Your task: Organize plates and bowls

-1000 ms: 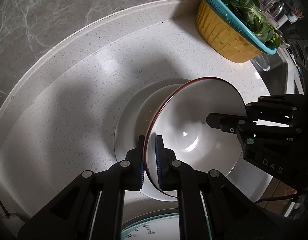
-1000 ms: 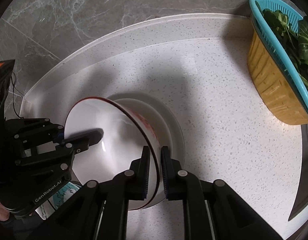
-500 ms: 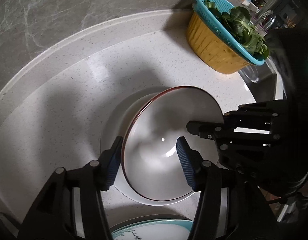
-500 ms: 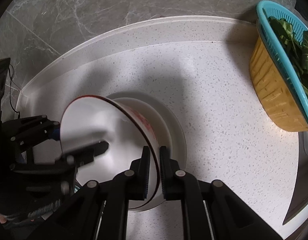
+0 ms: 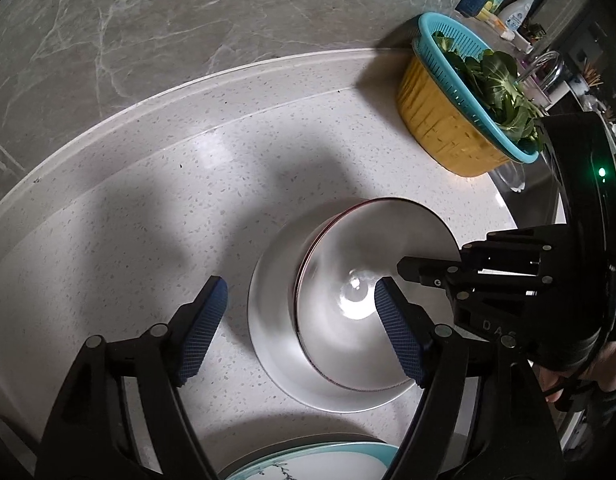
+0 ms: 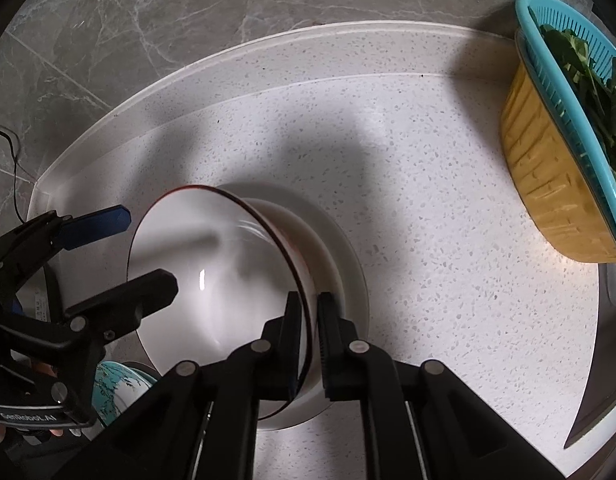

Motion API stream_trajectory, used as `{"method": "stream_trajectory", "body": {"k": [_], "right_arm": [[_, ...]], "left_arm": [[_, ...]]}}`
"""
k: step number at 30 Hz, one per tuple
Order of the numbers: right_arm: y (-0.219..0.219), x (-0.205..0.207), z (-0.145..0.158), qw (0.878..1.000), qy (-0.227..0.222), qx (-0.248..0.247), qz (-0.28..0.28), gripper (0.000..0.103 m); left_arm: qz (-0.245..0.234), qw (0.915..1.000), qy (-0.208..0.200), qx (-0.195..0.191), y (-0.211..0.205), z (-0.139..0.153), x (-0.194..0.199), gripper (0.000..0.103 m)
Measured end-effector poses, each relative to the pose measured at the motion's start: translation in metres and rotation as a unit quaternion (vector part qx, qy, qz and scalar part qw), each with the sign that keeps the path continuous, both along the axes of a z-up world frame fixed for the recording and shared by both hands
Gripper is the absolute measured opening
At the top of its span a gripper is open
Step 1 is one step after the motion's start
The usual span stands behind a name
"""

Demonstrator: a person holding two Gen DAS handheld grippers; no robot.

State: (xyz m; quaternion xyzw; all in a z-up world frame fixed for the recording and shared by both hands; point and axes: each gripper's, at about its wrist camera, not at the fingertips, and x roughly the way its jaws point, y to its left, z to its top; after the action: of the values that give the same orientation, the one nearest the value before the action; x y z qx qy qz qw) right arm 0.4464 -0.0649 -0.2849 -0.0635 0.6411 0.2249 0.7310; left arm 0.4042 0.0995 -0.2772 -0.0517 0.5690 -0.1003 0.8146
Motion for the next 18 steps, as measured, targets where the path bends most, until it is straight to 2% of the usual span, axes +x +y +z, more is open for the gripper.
{"method": "stream_trajectory", "body": {"k": [3, 6, 8, 13, 18], "right_arm": [[-0.001, 0.001, 0.001, 1.000, 0.009, 0.015, -0.005, 0.020], [-0.001, -0.001, 0.005, 0.999, 0.011, 0.031, -0.007, 0.037], [-0.002, -0.002, 0.010, 0.999, 0.013, 0.043, -0.009, 0.052], [-0.004, -0.002, 0.021, 0.998, 0.001, 0.053, -0.017, 0.073], [-0.006, -0.002, 0.021, 0.998, -0.002, 0.058, -0.021, 0.075]], "left_arm": [[0.001, 1.0000, 0.005, 0.002, 0.010, -0.005, -0.002, 0.075], [0.009, 0.9999, 0.006, 0.001, 0.023, -0.006, -0.006, 0.075], [0.017, 0.9998, 0.006, 0.001, 0.032, -0.006, -0.008, 0.075], [0.034, 0.9993, 0.011, 0.005, 0.052, -0.009, -0.011, 0.075], [0.032, 0.9993, 0.017, 0.006, 0.055, -0.015, -0.013, 0.075]]}}
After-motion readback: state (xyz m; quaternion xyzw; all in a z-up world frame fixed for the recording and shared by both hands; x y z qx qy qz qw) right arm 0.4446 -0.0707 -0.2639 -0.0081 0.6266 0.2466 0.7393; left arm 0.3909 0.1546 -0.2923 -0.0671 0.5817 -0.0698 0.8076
